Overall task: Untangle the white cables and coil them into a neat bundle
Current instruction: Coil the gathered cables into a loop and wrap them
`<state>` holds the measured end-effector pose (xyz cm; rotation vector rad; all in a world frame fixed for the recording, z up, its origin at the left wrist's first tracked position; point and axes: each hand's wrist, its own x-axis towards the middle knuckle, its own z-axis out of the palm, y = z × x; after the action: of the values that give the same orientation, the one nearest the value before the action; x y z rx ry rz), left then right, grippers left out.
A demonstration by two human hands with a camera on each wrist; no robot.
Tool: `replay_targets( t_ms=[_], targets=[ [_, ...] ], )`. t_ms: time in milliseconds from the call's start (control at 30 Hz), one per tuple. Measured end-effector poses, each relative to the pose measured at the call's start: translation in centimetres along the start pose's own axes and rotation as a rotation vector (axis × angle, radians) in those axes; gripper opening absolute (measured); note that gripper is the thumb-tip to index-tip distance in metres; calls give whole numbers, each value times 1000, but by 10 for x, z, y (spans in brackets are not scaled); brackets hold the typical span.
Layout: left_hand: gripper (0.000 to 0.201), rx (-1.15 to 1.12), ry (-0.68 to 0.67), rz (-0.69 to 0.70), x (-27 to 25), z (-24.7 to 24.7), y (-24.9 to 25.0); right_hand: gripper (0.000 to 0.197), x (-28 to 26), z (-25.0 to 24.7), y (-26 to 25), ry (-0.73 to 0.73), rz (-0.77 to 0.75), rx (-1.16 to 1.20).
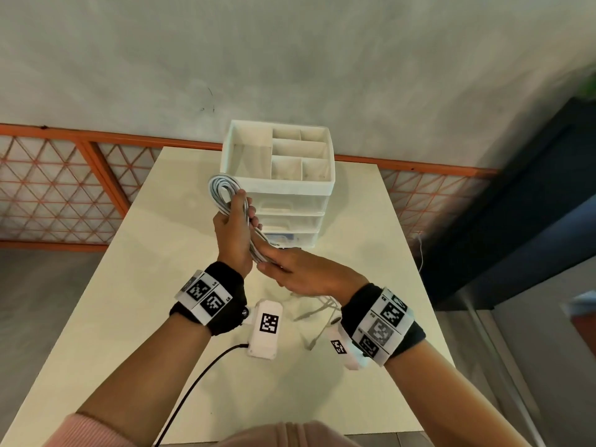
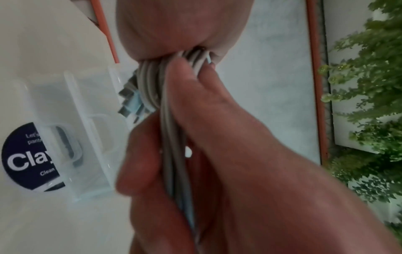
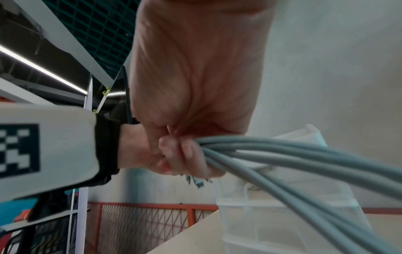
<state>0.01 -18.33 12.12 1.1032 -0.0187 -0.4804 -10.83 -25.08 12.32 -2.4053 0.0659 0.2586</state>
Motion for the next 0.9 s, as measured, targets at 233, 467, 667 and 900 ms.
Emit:
replay_targets(
  t_ms=[233, 467, 667, 900],
  targets=[
    [29, -207, 109, -43, 6, -10, 8, 56, -22, -8, 6, -98, 34, 72],
    [28, -170, 10, -78, -2, -12, 11, 34, -29, -21, 18, 70, 81, 397],
    [29, 97, -221, -62, -20, -2, 9, 17, -30, -43, 0, 178, 57, 224],
    [29, 274, -450, -135, -37, 10, 17, 64, -39, -67, -25, 408, -50, -282]
  ],
)
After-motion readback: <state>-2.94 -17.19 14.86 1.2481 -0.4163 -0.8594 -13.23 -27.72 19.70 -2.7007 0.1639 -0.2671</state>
